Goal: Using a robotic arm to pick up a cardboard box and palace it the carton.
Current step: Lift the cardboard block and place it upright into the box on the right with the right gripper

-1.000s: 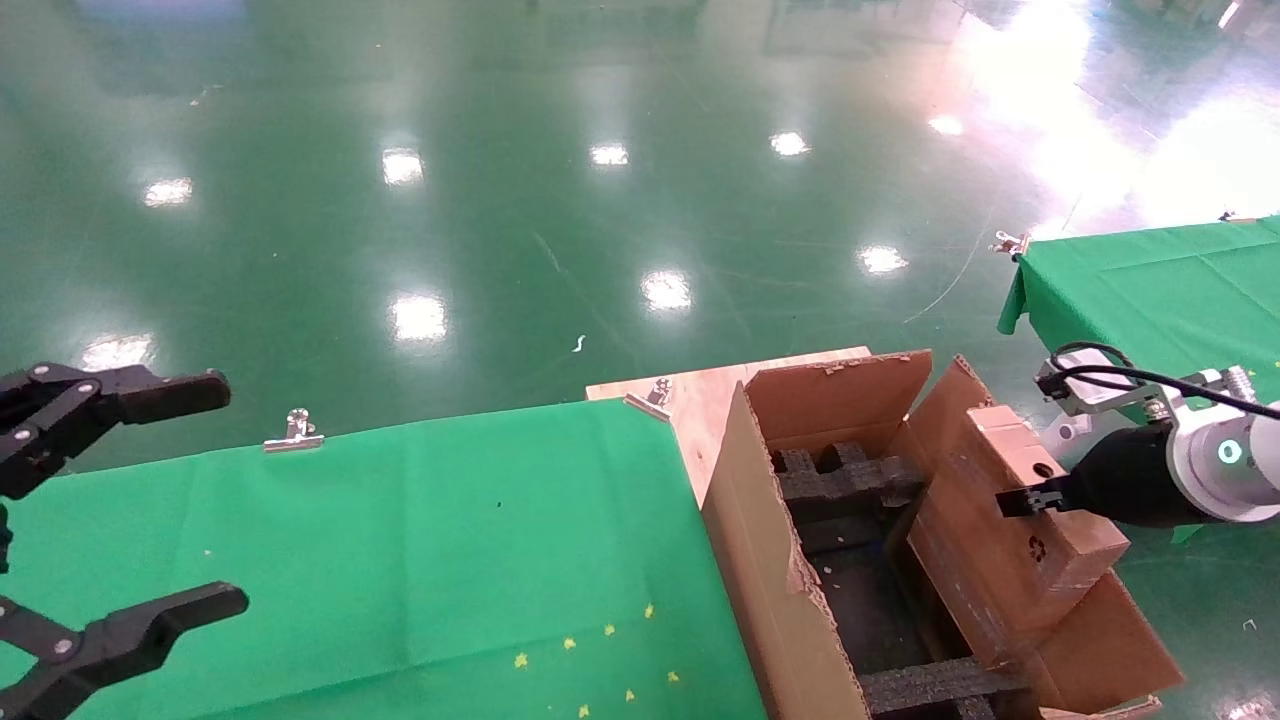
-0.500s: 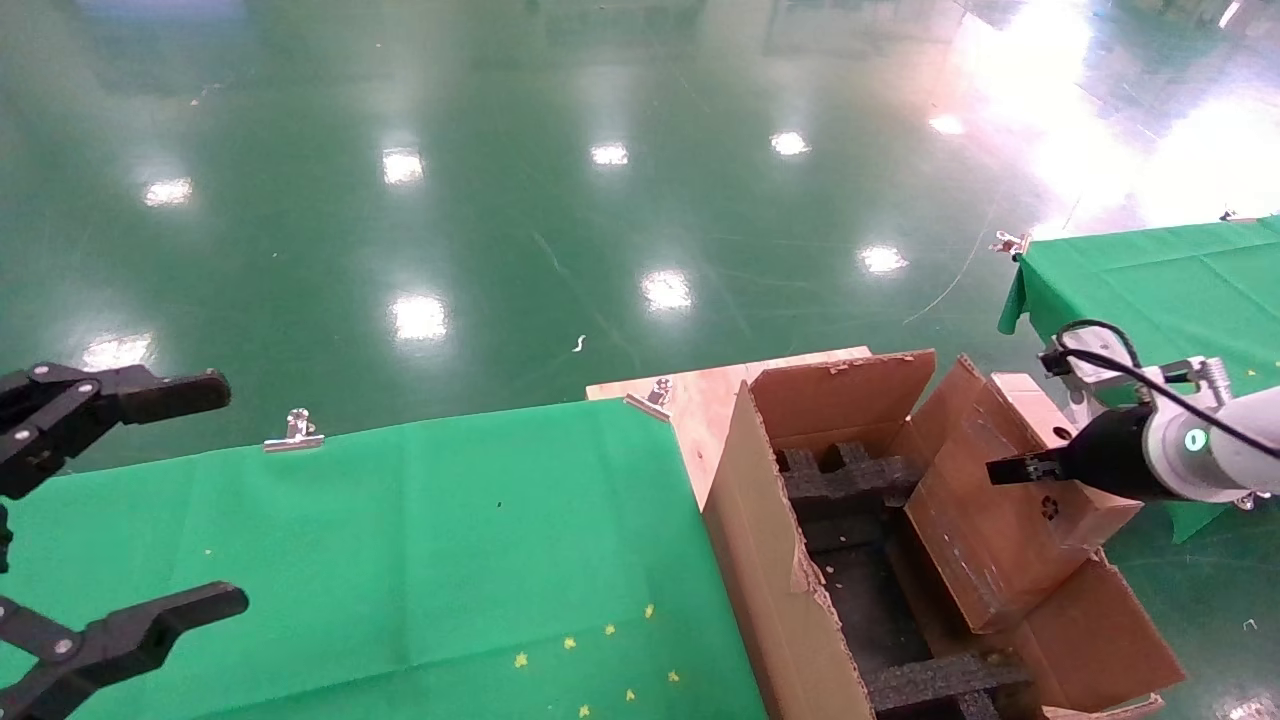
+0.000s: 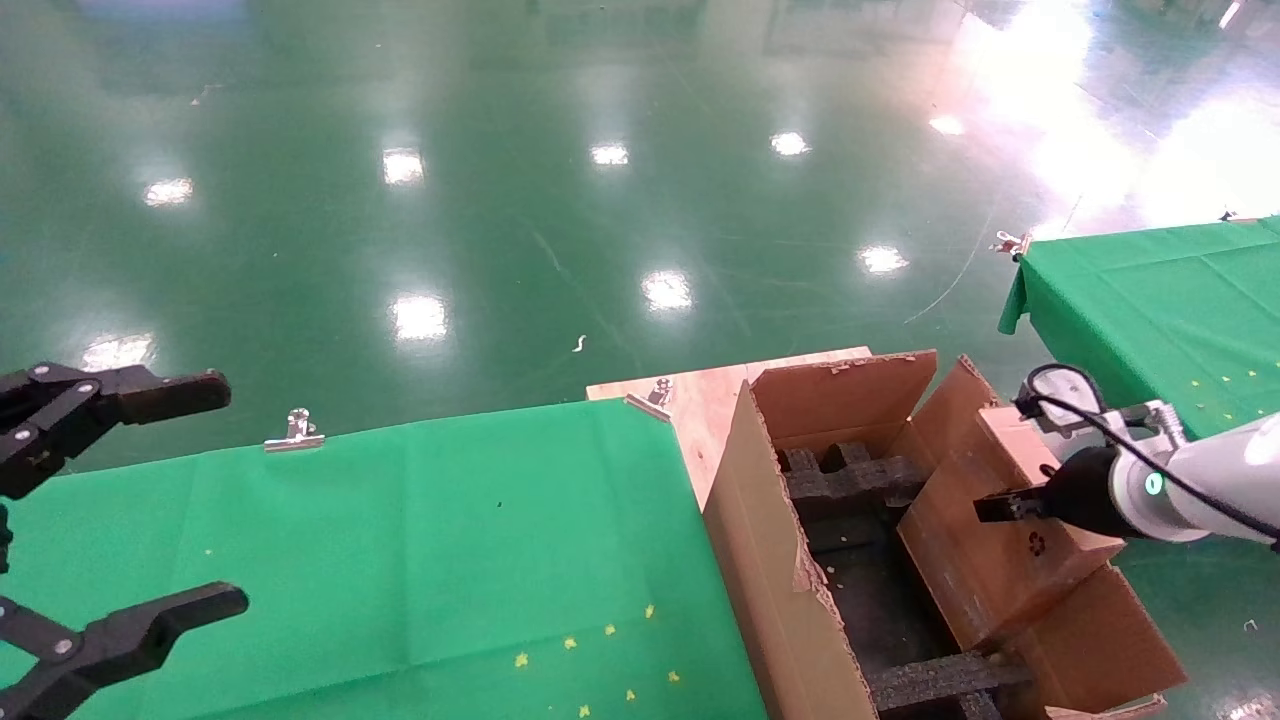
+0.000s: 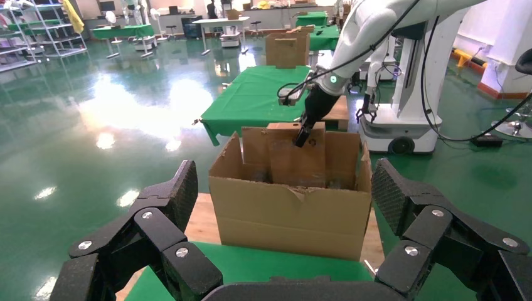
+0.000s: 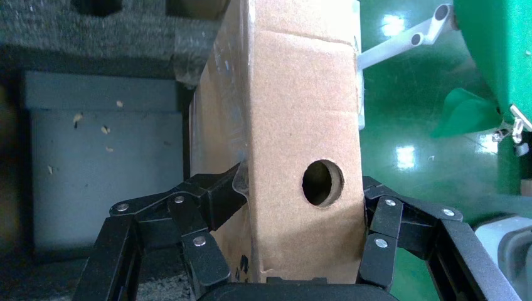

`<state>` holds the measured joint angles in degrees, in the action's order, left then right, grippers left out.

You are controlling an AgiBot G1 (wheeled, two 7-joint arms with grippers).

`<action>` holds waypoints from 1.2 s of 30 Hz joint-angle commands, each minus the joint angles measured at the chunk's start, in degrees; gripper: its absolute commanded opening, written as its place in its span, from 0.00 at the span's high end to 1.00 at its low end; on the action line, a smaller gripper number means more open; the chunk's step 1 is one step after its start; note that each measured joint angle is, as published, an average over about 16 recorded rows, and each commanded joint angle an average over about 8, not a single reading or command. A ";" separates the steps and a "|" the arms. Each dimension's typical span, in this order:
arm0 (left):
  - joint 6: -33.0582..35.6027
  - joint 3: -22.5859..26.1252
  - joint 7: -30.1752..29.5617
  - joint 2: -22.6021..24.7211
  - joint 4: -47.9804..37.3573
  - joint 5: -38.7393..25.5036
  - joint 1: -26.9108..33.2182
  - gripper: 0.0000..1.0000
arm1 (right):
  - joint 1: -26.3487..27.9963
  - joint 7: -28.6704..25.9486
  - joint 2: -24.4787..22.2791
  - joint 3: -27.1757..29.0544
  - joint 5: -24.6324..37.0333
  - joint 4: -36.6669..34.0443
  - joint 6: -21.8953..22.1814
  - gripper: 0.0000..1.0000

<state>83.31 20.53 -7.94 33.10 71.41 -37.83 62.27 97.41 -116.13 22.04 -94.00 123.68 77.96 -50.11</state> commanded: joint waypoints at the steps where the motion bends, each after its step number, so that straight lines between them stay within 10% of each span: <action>1: 0.00 0.00 0.00 0.00 0.00 0.00 0.00 0.00 | -0.74 -0.42 0.21 -0.34 0.47 -0.02 0.46 1.00; 36: 0.00 0.01 0.00 0.00 0.00 0.01 0.00 0.00 | -13.86 -11.06 9.70 -4.09 8.65 -8.25 9.52 1.00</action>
<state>83.31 20.54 -7.93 33.10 71.41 -37.82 62.27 83.72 -126.70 31.62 -98.14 131.90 69.98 -40.72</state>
